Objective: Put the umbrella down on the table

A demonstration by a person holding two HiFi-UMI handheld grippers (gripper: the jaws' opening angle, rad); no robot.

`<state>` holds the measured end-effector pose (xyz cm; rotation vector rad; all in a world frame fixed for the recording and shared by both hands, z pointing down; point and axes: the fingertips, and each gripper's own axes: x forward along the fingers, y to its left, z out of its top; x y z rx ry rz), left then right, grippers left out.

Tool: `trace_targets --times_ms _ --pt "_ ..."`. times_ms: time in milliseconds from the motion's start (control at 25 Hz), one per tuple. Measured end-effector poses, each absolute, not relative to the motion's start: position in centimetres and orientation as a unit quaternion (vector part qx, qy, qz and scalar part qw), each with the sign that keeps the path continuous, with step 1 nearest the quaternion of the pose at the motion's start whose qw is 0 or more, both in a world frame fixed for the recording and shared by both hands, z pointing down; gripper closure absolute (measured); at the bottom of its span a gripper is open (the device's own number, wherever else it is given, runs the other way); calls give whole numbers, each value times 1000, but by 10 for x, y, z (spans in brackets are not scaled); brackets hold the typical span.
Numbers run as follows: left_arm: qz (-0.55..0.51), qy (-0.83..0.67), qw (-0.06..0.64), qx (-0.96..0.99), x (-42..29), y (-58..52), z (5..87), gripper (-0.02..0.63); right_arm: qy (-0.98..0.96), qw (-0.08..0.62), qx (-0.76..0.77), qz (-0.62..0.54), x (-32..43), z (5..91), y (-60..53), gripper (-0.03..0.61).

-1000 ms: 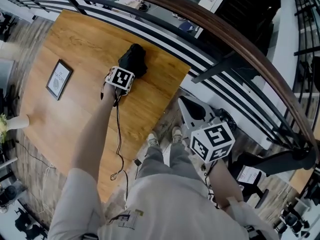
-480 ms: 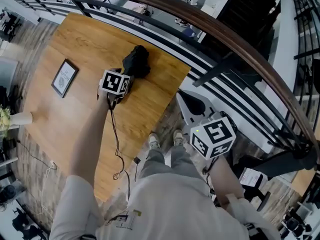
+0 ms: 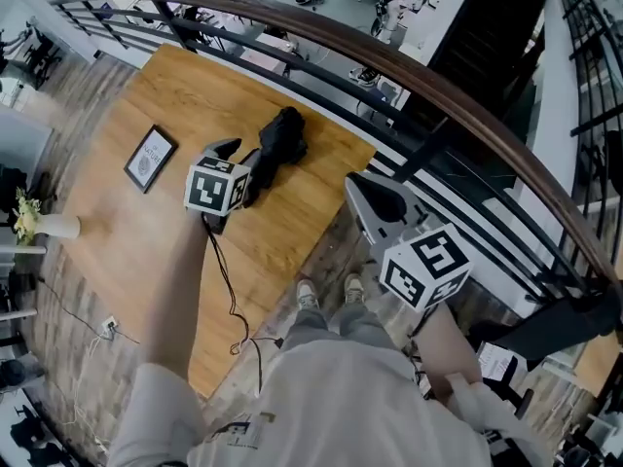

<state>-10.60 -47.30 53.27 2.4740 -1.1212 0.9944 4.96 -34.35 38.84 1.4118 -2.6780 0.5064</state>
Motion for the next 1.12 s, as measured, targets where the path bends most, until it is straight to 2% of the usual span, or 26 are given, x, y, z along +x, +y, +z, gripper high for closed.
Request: trace_targets --times_ms 240,600,880,1120 --pt "269 -393 94 874 -121 -440 432 448 -887 3 448 110 32 313 -321 551" --pt "154 -394 -6 906 -122 -379 293 502 -901 -25 433 22 21 222 -284 551" --pt "100 -450 -104 881 -142 -340 219 551 -903 -37 428 -15 11 189 -268 551" --pt "53 -471 -148 868 -145 -298 189 571 -907 -31 418 -22 13 188 -256 551"
